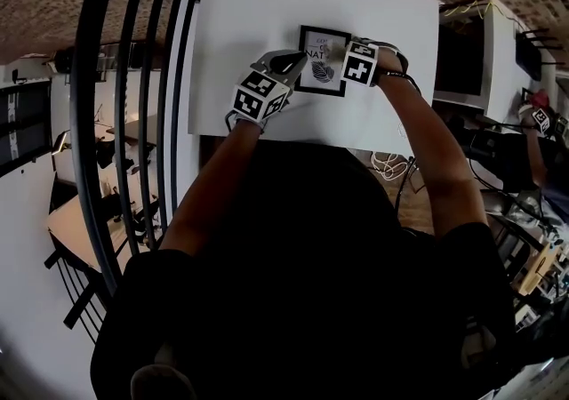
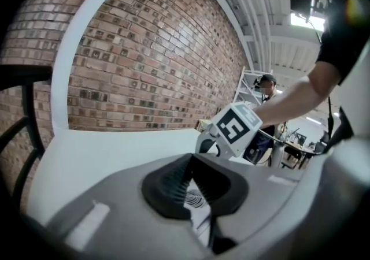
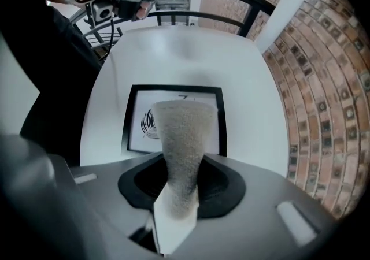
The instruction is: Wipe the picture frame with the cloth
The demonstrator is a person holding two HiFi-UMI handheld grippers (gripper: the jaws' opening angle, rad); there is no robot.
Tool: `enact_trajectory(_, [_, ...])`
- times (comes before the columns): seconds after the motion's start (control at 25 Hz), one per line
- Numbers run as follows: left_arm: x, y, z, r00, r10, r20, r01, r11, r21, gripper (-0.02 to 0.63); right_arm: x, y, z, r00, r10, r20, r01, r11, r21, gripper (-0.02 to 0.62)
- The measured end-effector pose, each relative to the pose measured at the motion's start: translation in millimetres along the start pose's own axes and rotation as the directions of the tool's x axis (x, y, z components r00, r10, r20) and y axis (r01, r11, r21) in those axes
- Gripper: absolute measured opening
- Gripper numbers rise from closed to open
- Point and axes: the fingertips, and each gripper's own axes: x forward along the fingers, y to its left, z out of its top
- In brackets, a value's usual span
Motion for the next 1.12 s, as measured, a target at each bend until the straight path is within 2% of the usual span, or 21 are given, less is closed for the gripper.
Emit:
enact_trajectory(0.24, [-13,12,-6,0.999,0.047,-0.004,-0.047,0.999,-0.020,0.000,0,12,60,0.998,0.028,0.060,-0.024,0.997,-0.072,0.126])
enact_trajectory(0.52, [-27,23,-17,0.996,0.091,-0.012,-0.092,0.994,-0.052,0.000,14,32,94,0.994,0.077,0.076,-0.069,0.993,-0.097,0.126])
enact_trajectory(0.88, [-28,27,-19,0.996,0.089,-0.008,-0.089,0.994,-0.061,0.000,26,39,65,0.997,0.075,0.001,-0.074,0.994,-0.085,0.126])
enact_trajectory(1.12, [-11,23,-9,0.999,0.050,-0.011,-0.050,0.998,-0.036,0.000,19,37,30,0.997,0.076,-0.013,-0.076,0.997,-0.008,0.126])
